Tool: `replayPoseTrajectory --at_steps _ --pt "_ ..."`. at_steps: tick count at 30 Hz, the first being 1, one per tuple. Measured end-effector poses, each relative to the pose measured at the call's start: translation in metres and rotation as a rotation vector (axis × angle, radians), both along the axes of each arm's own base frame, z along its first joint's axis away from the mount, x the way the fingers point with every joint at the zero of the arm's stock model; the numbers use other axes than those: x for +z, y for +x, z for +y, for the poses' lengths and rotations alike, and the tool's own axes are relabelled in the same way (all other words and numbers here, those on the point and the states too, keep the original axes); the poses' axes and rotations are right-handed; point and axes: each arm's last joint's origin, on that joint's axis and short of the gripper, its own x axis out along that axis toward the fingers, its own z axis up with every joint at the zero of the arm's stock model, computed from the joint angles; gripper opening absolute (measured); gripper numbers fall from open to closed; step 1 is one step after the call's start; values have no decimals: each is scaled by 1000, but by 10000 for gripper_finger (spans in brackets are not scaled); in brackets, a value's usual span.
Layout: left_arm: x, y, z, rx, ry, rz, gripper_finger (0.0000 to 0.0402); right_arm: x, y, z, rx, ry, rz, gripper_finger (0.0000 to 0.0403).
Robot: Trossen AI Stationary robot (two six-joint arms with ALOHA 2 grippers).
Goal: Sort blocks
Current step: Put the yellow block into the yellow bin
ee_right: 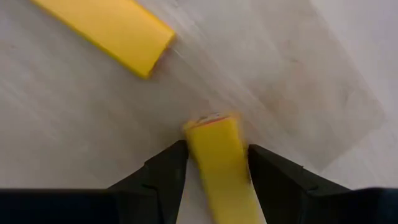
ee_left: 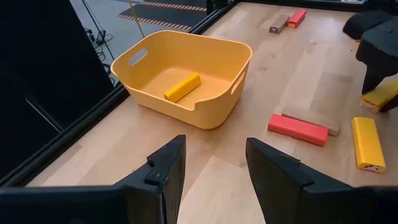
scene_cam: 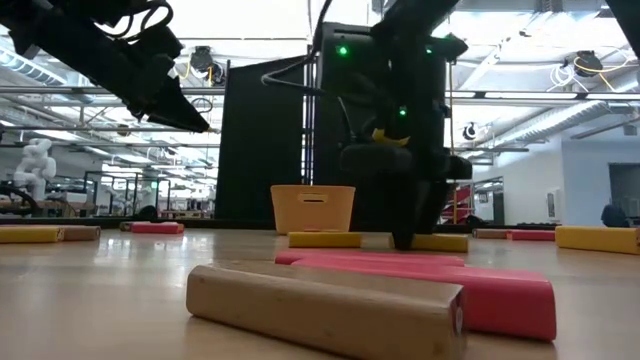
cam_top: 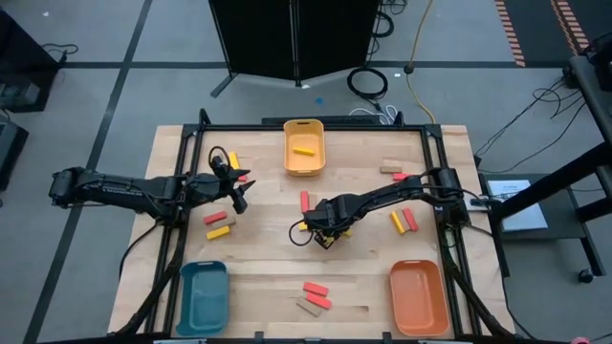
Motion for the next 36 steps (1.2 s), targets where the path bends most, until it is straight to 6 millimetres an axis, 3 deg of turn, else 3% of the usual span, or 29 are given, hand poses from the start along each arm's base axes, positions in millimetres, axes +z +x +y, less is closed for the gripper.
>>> replayPoseTrajectory --at_steps 4,9,14,17,22,29,36 --pt "0 0 0 0 0 0 166 -5 -2 0 5 10 1 152" --pt "0 0 0 0 0 -1 166 -3 -4 0 49 7 12 71" --pt "0 0 0 10 -17 -11 166 9 -6 -1 83 6 -18 65" --pt "0 0 0 11 -19 -13 166 24 -9 -4 97 -2 -64 65" --pt "0 0 0 11 -19 -13 166 66 -13 -14 125 -24 -214 65" --pt "0 0 0 11 -18 -13 166 111 -13 -43 178 -102 -452 65" --pt "0 0 0 12 -19 -14 166 136 -5 -104 213 -183 -704 65"
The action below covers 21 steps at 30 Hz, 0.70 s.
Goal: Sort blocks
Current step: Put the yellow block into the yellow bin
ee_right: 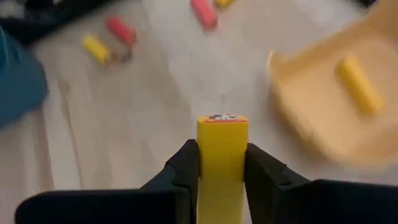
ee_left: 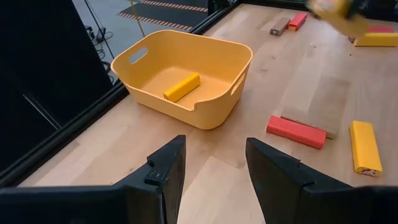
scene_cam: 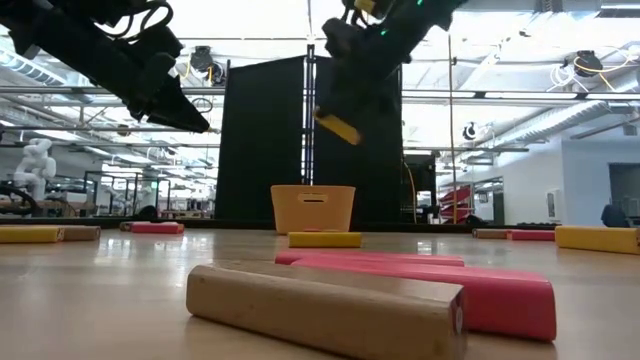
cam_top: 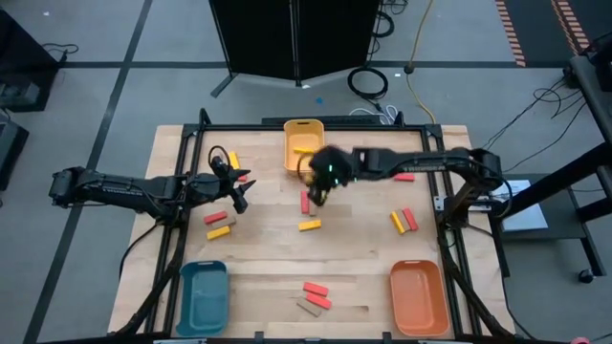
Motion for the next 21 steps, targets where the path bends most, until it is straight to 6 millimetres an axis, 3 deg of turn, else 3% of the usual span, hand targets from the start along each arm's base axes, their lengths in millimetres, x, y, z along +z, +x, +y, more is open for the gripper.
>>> replayPoseTrajectory --at_steps 6,10,16,21 --pt "0 0 0 8 -14 -10 166 -7 4 -62 -42 30 -137 65" --pt "0 0 0 9 -16 -10 166 -9 3 -98 -85 23 -140 65" --pt "0 0 0 11 -19 -13 166 -3 9 -133 -109 -2 -47 65" --pt "0 0 0 14 -13 -10 166 -11 24 -153 -90 9 90 65"
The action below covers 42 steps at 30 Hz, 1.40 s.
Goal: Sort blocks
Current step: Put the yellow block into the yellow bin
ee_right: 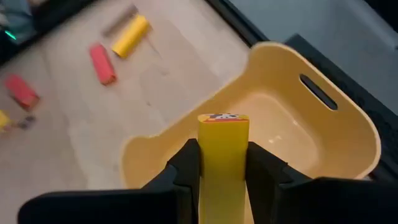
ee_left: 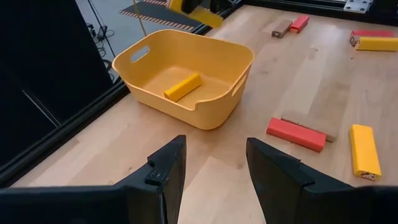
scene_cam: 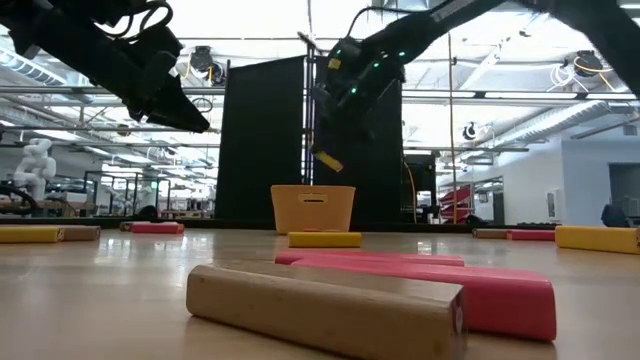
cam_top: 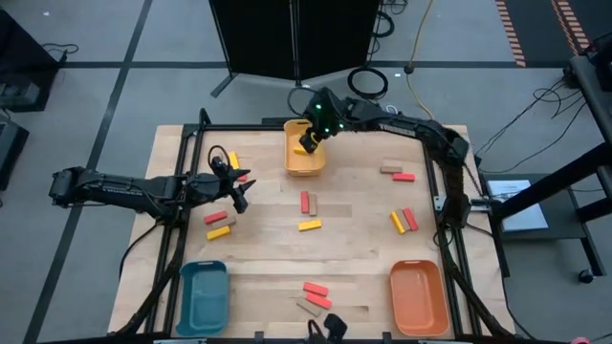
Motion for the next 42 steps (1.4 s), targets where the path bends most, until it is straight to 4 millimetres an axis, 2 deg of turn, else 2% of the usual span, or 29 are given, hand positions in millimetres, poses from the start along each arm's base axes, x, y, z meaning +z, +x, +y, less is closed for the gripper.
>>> replayPoseTrajectory --at_steps 6,10,26,42 --pt "0 0 0 -6 17 11 166 -19 14 -12 -9 -20 243 65" --pt "0 0 0 -8 20 12 166 -24 17 -13 -9 1 303 84" --pt "0 0 0 -7 20 12 166 -25 21 -14 -1 -5 278 128" --pt "0 0 0 -7 19 12 166 -25 22 -14 29 -28 271 132"
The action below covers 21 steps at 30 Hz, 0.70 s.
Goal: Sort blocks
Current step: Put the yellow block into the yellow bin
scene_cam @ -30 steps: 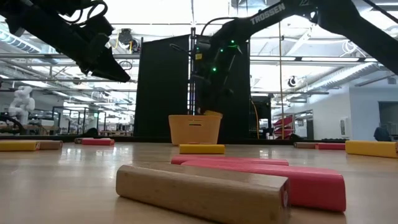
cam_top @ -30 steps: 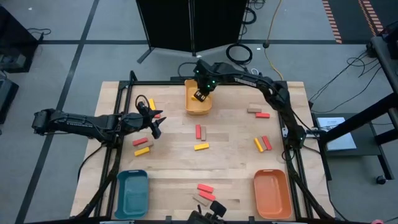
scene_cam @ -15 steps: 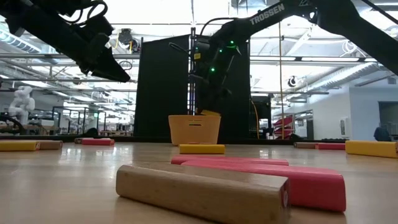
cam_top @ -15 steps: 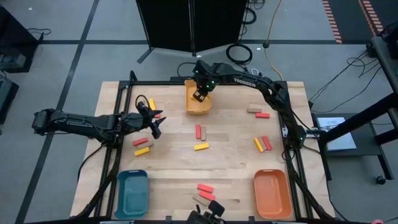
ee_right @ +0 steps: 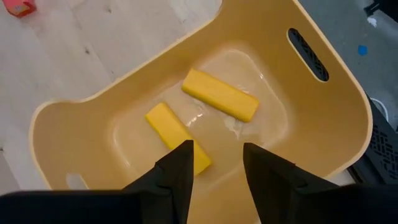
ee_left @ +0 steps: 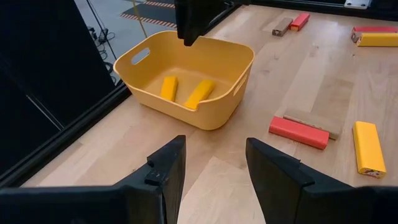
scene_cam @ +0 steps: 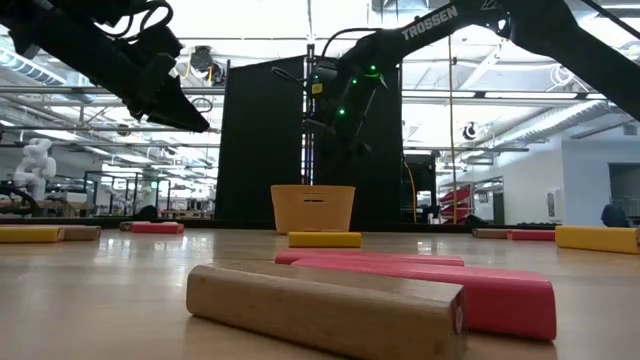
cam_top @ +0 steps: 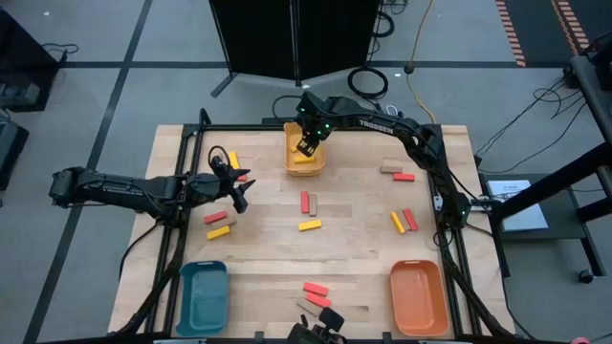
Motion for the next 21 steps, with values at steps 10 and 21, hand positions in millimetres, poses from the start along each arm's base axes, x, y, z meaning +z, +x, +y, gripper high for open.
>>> replayPoseTrajectory --at_steps 10,21 --pt "-4 -3 -1 -31 -32 80 166 19 8 26 144 -63 -21 132" --pt "20 -4 -12 -227 -414 114 166 50 28 101 465 -194 -80 132"
